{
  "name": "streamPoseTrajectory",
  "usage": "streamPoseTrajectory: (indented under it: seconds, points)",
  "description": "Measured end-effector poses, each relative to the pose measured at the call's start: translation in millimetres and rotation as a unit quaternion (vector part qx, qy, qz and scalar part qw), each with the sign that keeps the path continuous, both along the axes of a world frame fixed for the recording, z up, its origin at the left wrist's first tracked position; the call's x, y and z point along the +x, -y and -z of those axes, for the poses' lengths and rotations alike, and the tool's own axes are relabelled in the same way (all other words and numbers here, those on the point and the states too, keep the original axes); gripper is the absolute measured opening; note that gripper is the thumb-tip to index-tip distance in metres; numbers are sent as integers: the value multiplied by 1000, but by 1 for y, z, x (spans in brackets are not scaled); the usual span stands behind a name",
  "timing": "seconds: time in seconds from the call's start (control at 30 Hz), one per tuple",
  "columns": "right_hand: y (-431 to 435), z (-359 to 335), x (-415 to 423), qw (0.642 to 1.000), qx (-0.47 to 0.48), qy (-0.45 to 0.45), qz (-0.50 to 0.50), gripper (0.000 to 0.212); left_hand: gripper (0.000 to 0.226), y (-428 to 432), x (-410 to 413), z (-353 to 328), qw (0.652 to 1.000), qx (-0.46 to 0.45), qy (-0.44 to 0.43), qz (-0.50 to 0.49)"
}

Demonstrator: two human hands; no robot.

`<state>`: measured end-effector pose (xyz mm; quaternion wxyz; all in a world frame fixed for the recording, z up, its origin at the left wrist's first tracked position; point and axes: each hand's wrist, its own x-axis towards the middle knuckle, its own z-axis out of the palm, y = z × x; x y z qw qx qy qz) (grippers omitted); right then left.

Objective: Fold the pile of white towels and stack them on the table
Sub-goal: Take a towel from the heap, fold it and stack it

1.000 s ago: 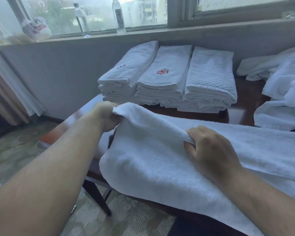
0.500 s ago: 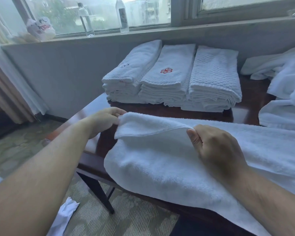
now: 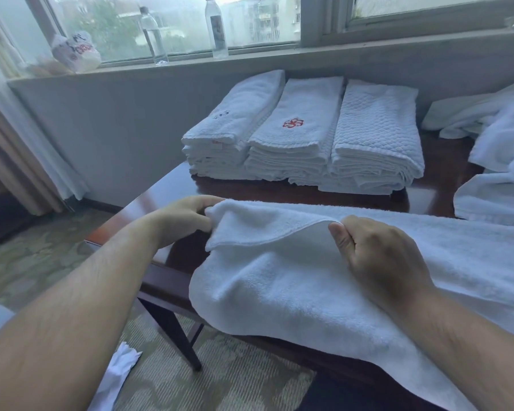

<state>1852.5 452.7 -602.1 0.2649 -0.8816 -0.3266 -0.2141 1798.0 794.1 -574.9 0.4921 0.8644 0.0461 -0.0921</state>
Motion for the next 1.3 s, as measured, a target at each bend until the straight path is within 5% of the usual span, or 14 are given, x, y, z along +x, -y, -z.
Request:
streamPoseTrajectory:
  seconds: [0.07, 0.13, 0.3, 0.47, 0.6, 0.63, 0.73, 0.8, 1.0, 1.2, 1.3]
  points:
    - [0, 0, 0, 1000, 2, 5, 0, 41, 26, 4, 1, 2, 994, 94, 33, -35]
    - [0, 0, 1, 1000, 2, 5, 1, 42, 11, 8, 2, 4, 990, 95, 60, -86]
    - [0, 3, 2, 1000, 3, 5, -1, 44, 39, 3, -5, 0, 970, -232, 43, -59]
    - [0, 4, 4, 1000, 1, -2, -2, 44, 51, 0, -3, -7, 962, -269, 29, -39]
    - [0, 3, 4, 999, 28, 21, -12, 44, 31, -1, 5, -6, 960, -189, 71, -193]
    - [1, 3, 3, 999, 35, 29, -17, 45, 16, -1, 9, -6, 943, -184, 87, -262]
    - [2, 5, 5, 997, 46, 53, -45, 40, 24, -9, 19, -2, 869, -204, 115, -436]
    - [2, 7, 6, 995, 42, 54, -76, 35, 6, -14, 17, -3, 861, -149, 88, -478]
    - [3, 9, 6, 983, 25, 96, -158, 20, 82, 7, 6, -18, 920, 25, -124, -372]
    - [5, 8, 6, 977, 15, 92, -194, 19, 51, 33, 13, -7, 899, 342, -110, -250]
    - [5, 6, 5, 977, 22, 88, -194, 15, 33, 33, 15, 3, 902, 308, 12, -302]
